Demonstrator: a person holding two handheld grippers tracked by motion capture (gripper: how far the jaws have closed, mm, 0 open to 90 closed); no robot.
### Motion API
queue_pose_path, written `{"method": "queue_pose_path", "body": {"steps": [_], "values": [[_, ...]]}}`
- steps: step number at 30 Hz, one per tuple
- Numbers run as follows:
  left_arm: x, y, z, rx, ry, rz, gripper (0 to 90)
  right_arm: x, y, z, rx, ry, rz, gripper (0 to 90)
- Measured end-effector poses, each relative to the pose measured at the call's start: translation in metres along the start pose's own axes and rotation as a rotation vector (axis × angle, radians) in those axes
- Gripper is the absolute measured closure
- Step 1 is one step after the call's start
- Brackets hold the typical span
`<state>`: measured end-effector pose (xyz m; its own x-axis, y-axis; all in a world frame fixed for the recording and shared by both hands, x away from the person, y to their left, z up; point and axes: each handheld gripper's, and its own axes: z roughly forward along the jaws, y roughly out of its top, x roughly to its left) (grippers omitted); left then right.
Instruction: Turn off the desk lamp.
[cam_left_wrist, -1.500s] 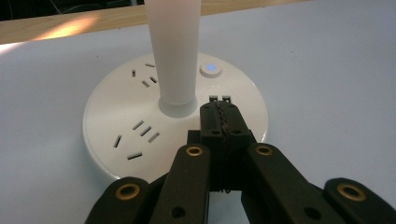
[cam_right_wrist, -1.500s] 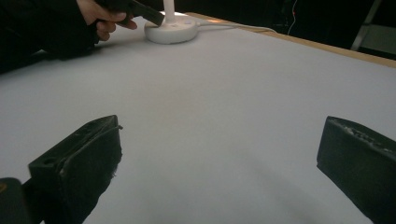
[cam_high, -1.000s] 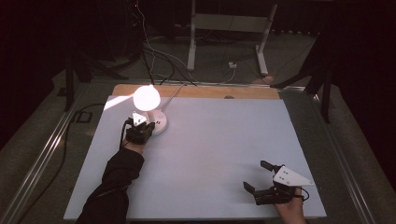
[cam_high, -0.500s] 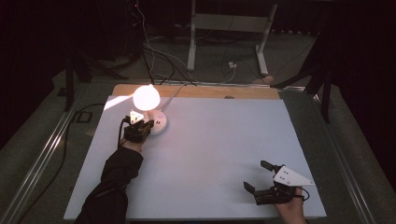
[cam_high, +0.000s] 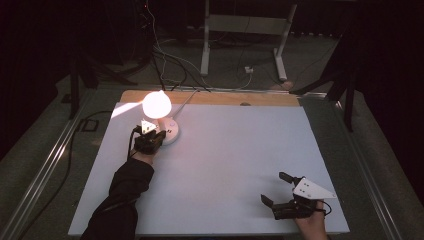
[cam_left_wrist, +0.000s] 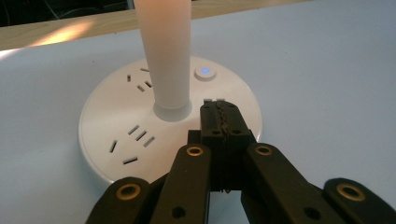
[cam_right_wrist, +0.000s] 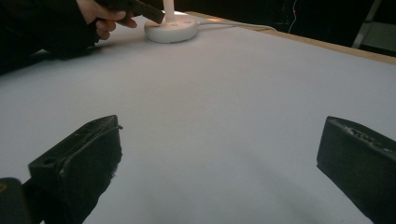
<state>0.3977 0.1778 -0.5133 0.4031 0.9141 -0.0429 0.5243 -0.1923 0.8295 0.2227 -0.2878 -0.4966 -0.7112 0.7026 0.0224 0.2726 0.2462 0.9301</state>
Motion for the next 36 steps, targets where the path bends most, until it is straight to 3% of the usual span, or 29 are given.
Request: {"method": "queue_pose_path", "body": {"steps": [15, 19, 26, 36], "values": [[-0.0016, -0.0031, 0.0005, -0.004, 0.019, 0.027, 90.0, 0.0004, 0.0, -0.0001, 0.004, 0.002, -0.002, 0.0], [0.0, -0.0021, 0.0001, -0.001, 0.015, 0.008, 90.0, 0.0007, 0.0, 0.0003, 0.006, 0.002, -0.003, 0.0], [0.0002, 0.0052, -0.0051, -0.018, 0.012, 0.001, 90.0, 0.0, -0.0001, -0.0002, 0.003, 0.001, -0.003, 0.0], [0.0018, 0.0035, -0.0038, -0.015, 0.006, -0.006, 90.0, 0.0002, -0.0001, -0.0001, 0.004, 0.001, -0.002, 0.0]]}}
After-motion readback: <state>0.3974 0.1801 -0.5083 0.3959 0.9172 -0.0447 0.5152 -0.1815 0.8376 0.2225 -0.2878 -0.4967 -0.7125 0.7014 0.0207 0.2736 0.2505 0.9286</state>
